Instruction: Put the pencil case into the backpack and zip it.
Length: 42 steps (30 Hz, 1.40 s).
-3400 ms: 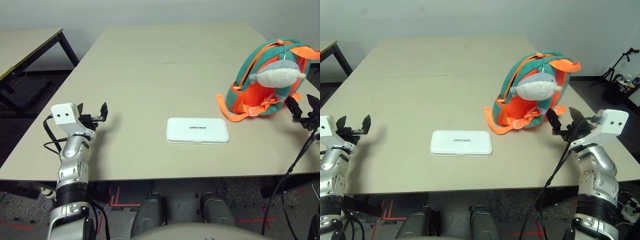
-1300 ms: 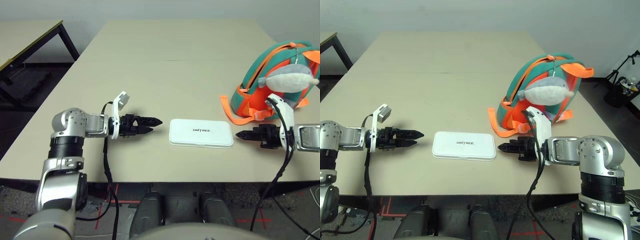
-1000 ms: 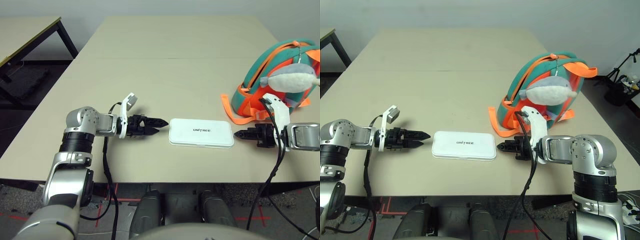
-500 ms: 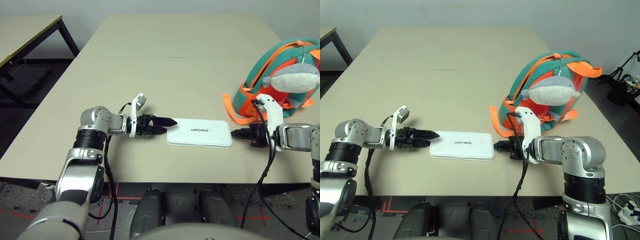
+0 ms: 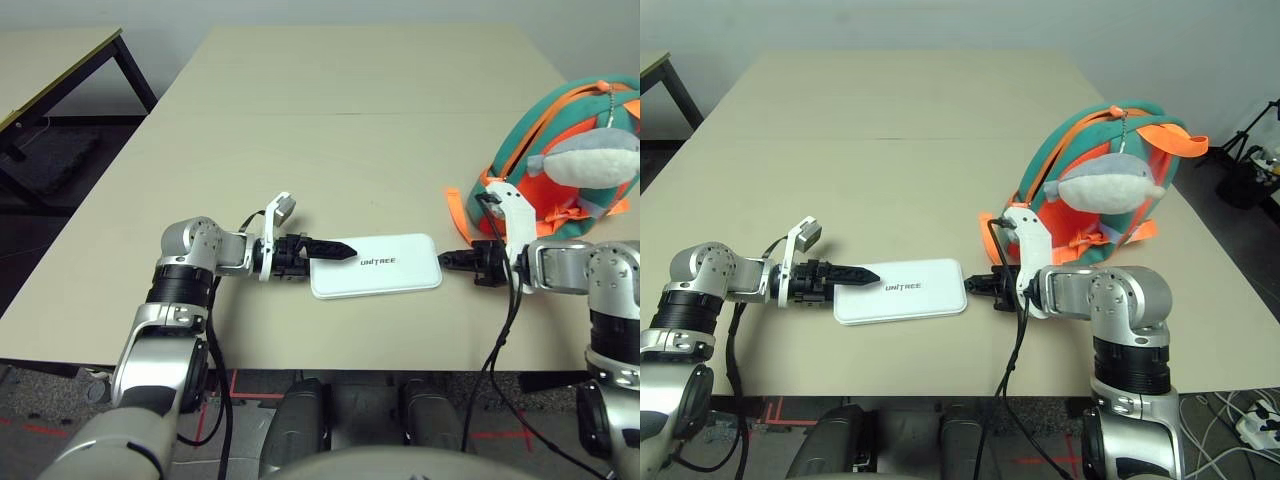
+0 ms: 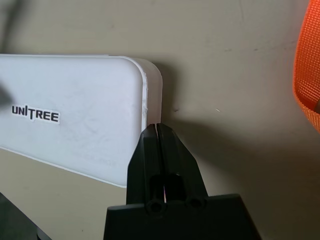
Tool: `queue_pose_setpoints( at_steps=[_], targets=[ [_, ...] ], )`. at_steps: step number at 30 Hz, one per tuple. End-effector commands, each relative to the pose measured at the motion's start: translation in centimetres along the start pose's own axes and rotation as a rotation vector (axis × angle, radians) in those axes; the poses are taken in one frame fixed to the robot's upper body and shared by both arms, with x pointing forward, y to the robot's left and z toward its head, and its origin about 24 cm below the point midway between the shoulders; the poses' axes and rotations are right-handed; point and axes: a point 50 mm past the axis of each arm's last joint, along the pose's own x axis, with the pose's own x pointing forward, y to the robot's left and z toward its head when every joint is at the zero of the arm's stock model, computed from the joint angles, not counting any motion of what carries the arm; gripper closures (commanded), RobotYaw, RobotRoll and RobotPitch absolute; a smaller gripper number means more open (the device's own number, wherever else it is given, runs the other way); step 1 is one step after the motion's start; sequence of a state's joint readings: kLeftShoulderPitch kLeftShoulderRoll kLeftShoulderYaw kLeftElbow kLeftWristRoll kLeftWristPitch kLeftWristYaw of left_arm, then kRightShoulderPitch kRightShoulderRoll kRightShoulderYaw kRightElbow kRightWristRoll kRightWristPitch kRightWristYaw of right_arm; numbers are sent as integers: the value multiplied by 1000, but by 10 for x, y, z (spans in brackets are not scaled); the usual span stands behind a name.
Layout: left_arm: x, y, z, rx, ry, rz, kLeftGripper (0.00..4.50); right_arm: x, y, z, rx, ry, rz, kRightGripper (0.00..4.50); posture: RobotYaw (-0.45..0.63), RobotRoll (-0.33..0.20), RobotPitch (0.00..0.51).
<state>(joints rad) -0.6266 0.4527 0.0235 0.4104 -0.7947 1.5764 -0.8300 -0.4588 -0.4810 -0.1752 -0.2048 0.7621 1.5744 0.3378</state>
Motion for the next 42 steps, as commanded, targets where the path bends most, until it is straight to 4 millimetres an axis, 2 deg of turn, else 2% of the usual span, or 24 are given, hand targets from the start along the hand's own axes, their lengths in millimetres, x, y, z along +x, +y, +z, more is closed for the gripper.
queue_pose_setpoints(
  at_steps=[1, 7, 8, 11, 15, 22, 25, 29, 31, 37, 42],
  targets=[
    [3, 10, -14, -54, 60, 36, 936, 2, 3, 0, -11, 22, 0, 4500, 44, 0, 90],
    [-7, 6, -8, 4, 18, 30, 2842, 1, 2, 3, -19, -25, 5, 4500, 46, 0, 83],
    [-10, 3, -6, 20, 7, 28, 3046, -2, 4, 4, -48, -53, 18, 4291, 47, 0, 79],
    [-19, -4, -1, 65, -29, 24, 3132, -12, 8, 4, -121, -136, 40, 3553, 50, 0, 71],
    [-32, -15, 5, 117, -80, 24, 3132, -33, 14, -5, -201, -226, 30, 2254, 29, 0, 65],
    [-47, -27, 13, 159, -138, 31, 3143, -80, 26, -33, -283, -365, -20, 42, -126, 0, 67],
    [-49, -30, 19, 159, -155, 32, 3143, -99, 29, -40, -277, -390, -34, 0, -181, 0, 72],
    [-45, -37, 32, 174, -163, 30, 3143, -138, 7, -24, -250, -542, -277, 0, -217, 0, 71],
    [-41, -40, 36, 184, -154, 24, 3143, -150, -5, -15, -238, -590, -370, 0, -233, 0, 62],
    [-39, -46, 40, 203, -141, 18, 3143, -165, -22, 9, -228, -691, -461, 0, -213, 0, 43],
    [-41, -43, 38, 205, -150, 27, 3143, -158, -32, 28, -250, -706, -476, 0, -183, 0, 33]
  ],
)
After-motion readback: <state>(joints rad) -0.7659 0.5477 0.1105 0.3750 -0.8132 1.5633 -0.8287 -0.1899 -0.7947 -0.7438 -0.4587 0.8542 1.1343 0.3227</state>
